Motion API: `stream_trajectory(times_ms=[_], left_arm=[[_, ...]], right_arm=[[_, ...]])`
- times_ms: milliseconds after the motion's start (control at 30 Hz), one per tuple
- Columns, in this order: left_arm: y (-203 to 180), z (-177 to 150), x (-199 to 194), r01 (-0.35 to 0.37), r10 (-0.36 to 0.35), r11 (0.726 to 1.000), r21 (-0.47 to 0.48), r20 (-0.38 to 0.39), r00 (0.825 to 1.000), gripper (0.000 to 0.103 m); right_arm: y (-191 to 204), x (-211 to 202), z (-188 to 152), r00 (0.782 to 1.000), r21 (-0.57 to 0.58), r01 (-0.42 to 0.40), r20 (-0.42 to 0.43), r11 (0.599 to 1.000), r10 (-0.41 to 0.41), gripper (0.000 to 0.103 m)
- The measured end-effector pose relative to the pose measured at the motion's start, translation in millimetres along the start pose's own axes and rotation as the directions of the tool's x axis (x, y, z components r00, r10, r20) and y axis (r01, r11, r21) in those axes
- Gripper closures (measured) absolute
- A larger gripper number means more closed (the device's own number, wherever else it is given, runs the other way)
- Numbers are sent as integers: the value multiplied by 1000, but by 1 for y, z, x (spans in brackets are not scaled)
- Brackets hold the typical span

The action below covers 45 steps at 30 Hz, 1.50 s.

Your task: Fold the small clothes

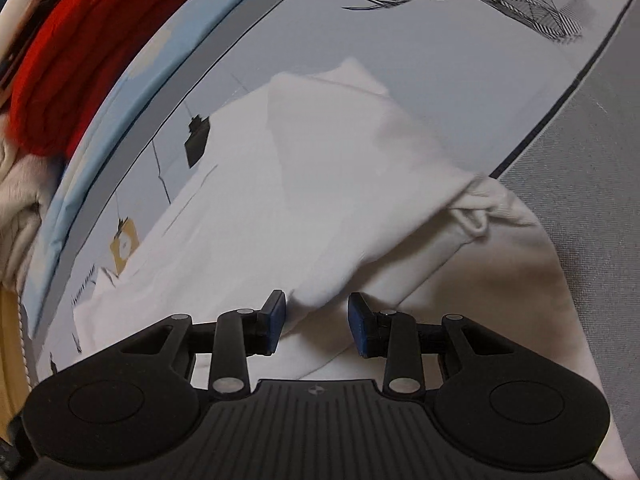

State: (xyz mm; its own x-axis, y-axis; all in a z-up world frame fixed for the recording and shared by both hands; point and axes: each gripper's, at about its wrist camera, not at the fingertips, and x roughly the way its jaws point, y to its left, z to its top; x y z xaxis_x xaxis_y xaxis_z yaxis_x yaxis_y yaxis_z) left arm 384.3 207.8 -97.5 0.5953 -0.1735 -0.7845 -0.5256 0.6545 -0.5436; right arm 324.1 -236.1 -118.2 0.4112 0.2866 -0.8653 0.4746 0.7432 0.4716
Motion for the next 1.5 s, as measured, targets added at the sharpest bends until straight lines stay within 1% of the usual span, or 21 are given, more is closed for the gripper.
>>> stream_trajectory(times_ms=[100, 300, 367, 433, 467, 500, 533, 633, 700, 733, 767, 800, 900, 1000, 1033, 1167, 1300, 1367, 1400, 1433, 1500], left_arm=[[-6, -1, -2, -15, 13, 1000, 27, 40, 999, 96], [-29, -10, -57, 7, -19, 997, 80, 150, 988, 98], [-35, -21, -90, -59, 28, 990, 125, 235, 972, 98], [-28, -35, -102, -108, 70, 984, 140, 252, 965, 95], [-21, -38, -98, -137, 107, 982, 127, 220, 970, 90], [-13, -37, -90, -153, 135, 983, 102, 162, 978, 76], [-2, -34, -81, -168, 162, 984, 58, 107, 981, 71], [23, -20, -76, -236, 237, 971, -25, 98, 966, 71], [31, -8, -76, -223, 227, 973, -49, 102, 968, 71], [34, -4, -75, -202, 207, 977, -64, 92, 974, 70], [35, 0, -73, -186, 191, 980, -71, 80, 978, 69], [36, 2, -69, -172, 177, 983, -69, 63, 982, 69], [35, 3, -60, -157, 158, 986, -49, 21, 987, 67], [31, -3, -52, -186, 185, 982, -21, -28, 982, 63], [30, -4, -51, -205, 205, 979, -9, -27, 978, 63], [24, -10, -52, -228, 229, 973, 33, -12, 973, 62], [19, -13, -46, -221, 223, 972, 78, -28, 974, 59], [19, -16, -42, -221, 226, 971, 94, -48, 973, 64], [19, -18, -43, -213, 219, 972, 100, -53, 974, 94], [19, -19, -46, -209, 215, 972, 106, -43, 976, 103], [12, -23, -62, -223, 222, 966, 133, 22, 975, 103]], right_arm=[[0, -4, 0, 1000, 5, 4, 4, 1000, -4, 67], [0, -10, 4, 999, 21, 21, 26, 1000, -21, 67], [-1, -16, 4, 999, 25, 16, 40, 1000, -17, 67], [-1, -21, 5, 998, 28, 13, 59, 1000, -15, 67], [-2, -23, 5, 998, 30, 13, 66, 999, -15, 67], [-3, -24, 5, 997, 32, 16, 71, 999, -18, 67], [-4, -25, 5, 997, 35, 22, 74, 999, -24, 67], [-13, -22, 5, 996, 76, 50, 71, 996, -55, 67], [-20, -21, 4, 995, 108, 66, 68, 992, -74, 67], [-23, -22, 5, 994, 125, 70, 72, 990, -79, 74], [-25, -22, 5, 994, 138, 63, 79, 988, -75, 91], [-27, -23, 5, 994, 145, 48, 88, 988, -62, 98], [-27, -36, 1, 988, 169, 24, 143, 985, -49, 99], [-20, -50, -5, 980, 147, 25, 190, 989, -53, 99], [-19, -49, -6, 979, 139, 47, 188, 989, -73, 99], [-36, -30, -7, 982, 211, 160, 62, 964, -177, 95], [-20, -54, -7, 972, 151, 156, 153, 976, -179, 94], [-10, -67, -5, 955, 105, 159, 234, 982, -180, 92], [-9, -71, -2, 946, 95, 159, 270, 983, -179, 91], [-9, -74, 1, 939, 97, 144, 301, 985, -167, 88], [-11, -73, 11, 935, 80, 104, 332, 991, -125, 84]])
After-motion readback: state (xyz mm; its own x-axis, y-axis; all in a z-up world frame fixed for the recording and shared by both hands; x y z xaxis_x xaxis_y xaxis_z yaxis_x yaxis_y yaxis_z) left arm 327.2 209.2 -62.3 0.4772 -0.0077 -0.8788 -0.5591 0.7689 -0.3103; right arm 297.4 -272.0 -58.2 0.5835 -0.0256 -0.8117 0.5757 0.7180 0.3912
